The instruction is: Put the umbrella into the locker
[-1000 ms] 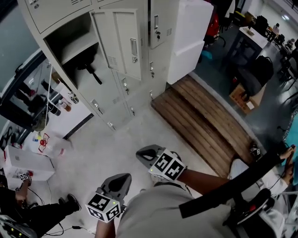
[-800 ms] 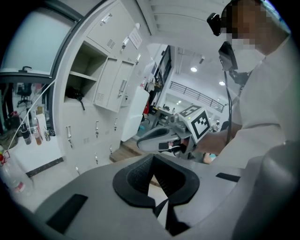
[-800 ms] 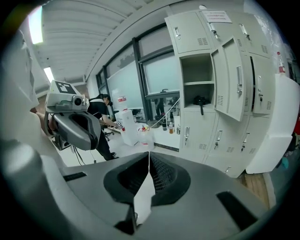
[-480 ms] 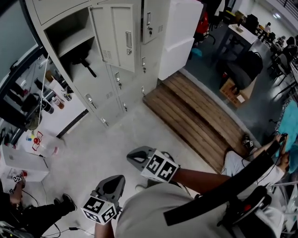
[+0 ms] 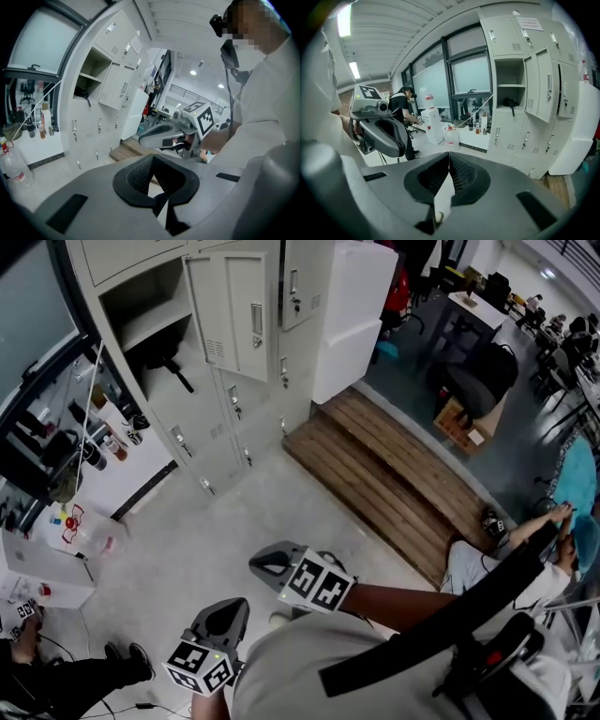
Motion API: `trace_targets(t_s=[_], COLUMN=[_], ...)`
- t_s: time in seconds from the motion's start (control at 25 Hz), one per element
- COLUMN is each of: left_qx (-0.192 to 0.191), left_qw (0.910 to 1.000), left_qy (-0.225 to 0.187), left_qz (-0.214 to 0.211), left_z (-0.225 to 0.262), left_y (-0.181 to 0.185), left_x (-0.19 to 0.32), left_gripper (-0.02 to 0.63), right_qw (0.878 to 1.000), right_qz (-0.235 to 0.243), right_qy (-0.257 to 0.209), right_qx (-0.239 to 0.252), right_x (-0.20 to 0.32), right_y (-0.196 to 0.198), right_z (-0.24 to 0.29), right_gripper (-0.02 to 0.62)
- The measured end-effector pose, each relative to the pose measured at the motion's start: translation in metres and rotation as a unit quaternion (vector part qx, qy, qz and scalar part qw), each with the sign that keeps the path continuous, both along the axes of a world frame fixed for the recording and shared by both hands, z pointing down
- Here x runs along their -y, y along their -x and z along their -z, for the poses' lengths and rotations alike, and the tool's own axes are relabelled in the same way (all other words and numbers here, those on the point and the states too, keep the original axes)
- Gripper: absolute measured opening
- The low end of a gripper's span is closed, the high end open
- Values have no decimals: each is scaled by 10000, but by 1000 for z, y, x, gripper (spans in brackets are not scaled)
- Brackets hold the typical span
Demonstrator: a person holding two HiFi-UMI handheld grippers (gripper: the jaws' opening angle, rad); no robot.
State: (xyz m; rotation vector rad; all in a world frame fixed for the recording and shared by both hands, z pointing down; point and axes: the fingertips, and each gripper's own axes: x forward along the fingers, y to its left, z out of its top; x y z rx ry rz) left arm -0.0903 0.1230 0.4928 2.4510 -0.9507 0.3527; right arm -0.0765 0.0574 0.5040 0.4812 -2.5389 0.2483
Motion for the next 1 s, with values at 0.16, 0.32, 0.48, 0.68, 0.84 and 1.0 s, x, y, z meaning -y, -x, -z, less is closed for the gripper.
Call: trace_targets(t_s=[0.16, 0.32, 0.48, 0.68, 0.84, 1.0], left_qx=[-17, -13, -12, -66, -97, -108], left_qw=[10000, 9999, 9999, 9998, 9998, 9999], left_qy=[-45, -57, -65, -23, -2, -2], left_qz=[43, 96, 149, 181, 144, 121], left_z=[-1, -2, -3, -8, -9, -9], left_y=[5, 8, 12, 14, 9, 4], left_x=[-11, -21, -24, -24, -18, -7], left_gripper=[9, 9, 9, 9, 9, 9], right_qw=[10000, 9999, 9999, 9998, 9998, 9998], right_qz=[50, 112, 143, 189, 199, 177], right_qy=[-65, -78, -91, -62, -22, 11], right_qx=[-28, -36, -14, -47, -87, -79], right_x=[-11, -23, -26, -27, -25, -16], right_y=[5, 10, 14, 17, 12, 7], right_z=[1, 0, 1, -2, -3, -2], right_gripper=[17, 17, 15, 15, 15, 15])
